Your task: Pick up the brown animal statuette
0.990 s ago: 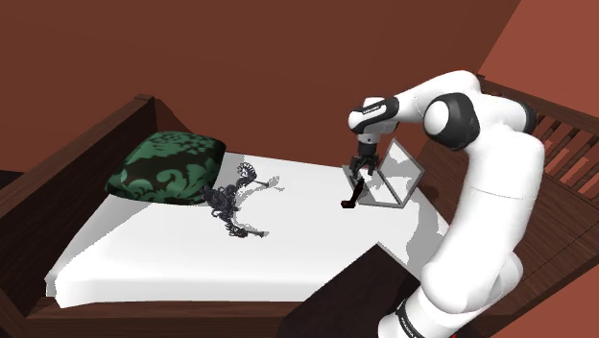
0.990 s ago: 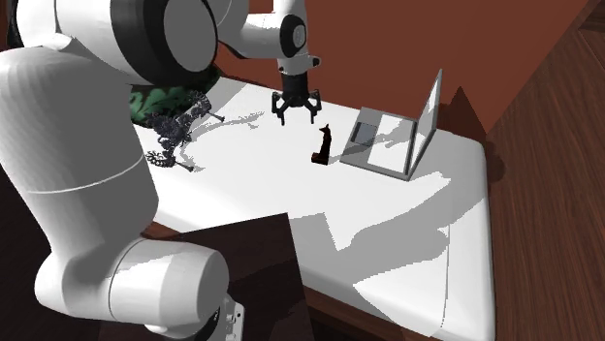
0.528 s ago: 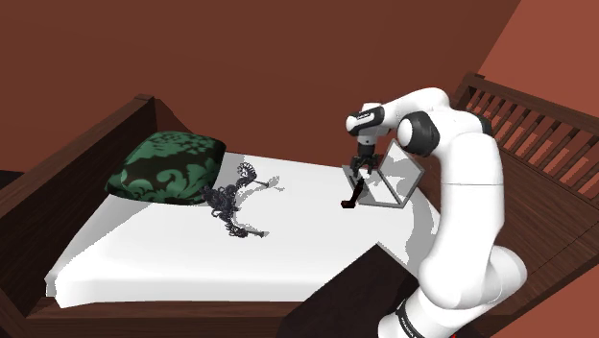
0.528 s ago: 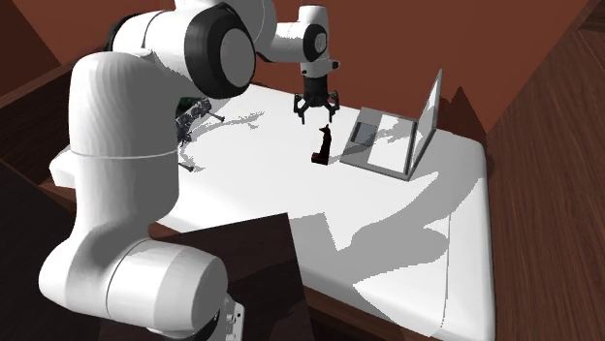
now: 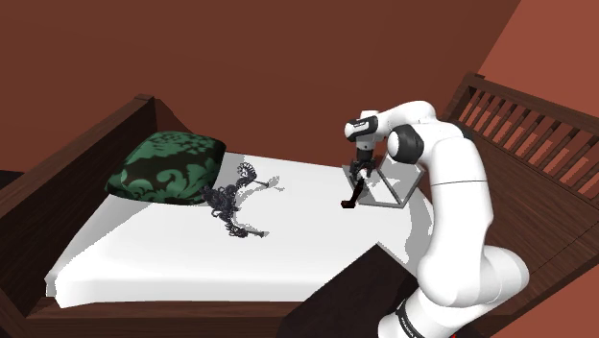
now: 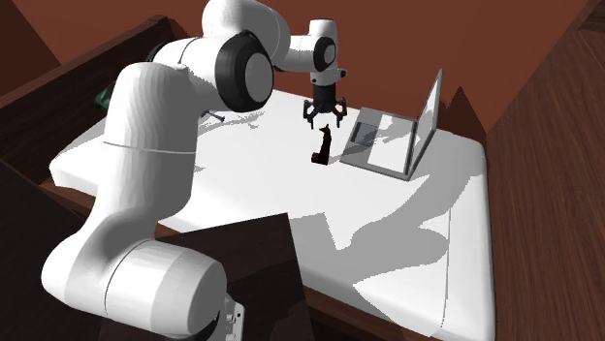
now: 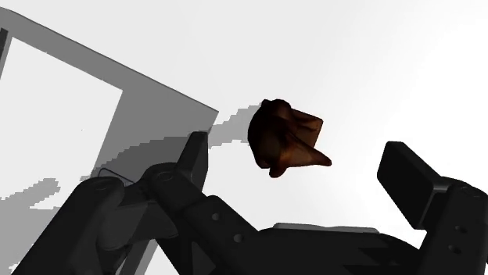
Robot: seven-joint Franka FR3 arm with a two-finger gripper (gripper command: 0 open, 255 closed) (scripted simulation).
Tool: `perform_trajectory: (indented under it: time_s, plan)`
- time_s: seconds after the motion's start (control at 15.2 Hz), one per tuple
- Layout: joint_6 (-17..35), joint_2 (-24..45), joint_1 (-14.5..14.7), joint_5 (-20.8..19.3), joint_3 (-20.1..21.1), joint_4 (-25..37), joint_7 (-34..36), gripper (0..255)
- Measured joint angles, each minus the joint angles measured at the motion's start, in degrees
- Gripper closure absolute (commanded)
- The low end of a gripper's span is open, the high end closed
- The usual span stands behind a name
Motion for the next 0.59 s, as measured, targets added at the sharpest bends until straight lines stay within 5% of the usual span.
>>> perform_trajectory:
  time_s: [0.2,0.26,0.59]
  plan:
    - [1.44,1.27,-0.06,0.19,0.21,-0.24,0.20,0]
    - [1.59,1.41,-0.10,0.21,0.22,-0.24,0.19,255]
    - [1.75,1.52,-0.14,0.22,0.21,-0.17,0.20,255]
